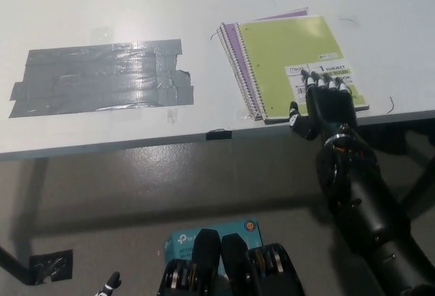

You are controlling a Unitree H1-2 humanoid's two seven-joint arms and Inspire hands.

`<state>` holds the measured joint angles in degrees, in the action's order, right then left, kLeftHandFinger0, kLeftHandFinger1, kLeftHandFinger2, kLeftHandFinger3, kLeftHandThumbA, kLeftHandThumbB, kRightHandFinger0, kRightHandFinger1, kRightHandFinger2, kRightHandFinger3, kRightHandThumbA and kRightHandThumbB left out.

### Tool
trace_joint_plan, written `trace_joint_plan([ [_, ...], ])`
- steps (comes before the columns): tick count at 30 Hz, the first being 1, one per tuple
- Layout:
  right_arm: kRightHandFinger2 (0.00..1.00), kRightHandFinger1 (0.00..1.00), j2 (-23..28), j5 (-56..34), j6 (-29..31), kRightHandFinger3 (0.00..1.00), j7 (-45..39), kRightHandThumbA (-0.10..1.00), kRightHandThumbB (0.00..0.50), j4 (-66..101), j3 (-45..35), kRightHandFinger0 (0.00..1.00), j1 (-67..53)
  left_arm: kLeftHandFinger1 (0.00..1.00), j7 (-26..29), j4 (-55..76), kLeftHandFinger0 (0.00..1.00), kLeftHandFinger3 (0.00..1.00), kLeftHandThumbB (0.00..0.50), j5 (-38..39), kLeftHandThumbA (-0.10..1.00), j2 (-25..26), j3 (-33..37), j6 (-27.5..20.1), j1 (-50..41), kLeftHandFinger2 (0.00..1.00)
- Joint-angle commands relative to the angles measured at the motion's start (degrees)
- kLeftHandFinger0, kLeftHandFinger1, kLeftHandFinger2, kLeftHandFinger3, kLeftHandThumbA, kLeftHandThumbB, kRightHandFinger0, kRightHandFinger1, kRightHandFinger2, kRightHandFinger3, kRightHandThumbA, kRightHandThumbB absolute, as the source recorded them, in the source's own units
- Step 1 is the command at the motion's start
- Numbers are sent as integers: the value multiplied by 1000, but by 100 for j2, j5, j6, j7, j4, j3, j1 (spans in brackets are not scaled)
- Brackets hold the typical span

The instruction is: The robot uses its right hand to align two notebooks stacked together until they are fully overlapped

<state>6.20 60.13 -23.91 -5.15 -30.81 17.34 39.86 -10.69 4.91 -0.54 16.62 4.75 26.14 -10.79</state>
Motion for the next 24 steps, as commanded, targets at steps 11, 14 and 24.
trace_joint_plan([
  [11,1000,1000,443,-50,-302,1000,-294,1000,358,-128,393,1000,-192,659,-72,102,638,1000,500,26,1000,42,-35,-24,23,740],
  [14,1000,1000,488,-113,-302,1000,-398,1000,358,-61,411,1000,-305,649,-68,75,626,1000,500,28,1000,32,-35,-28,29,741],
  [24,1000,1000,643,-220,146,1000,-388,1000,402,-213,1049,1000,-249,652,-70,159,634,1000,500,46,1000,-6,-21,65,50,720],
])
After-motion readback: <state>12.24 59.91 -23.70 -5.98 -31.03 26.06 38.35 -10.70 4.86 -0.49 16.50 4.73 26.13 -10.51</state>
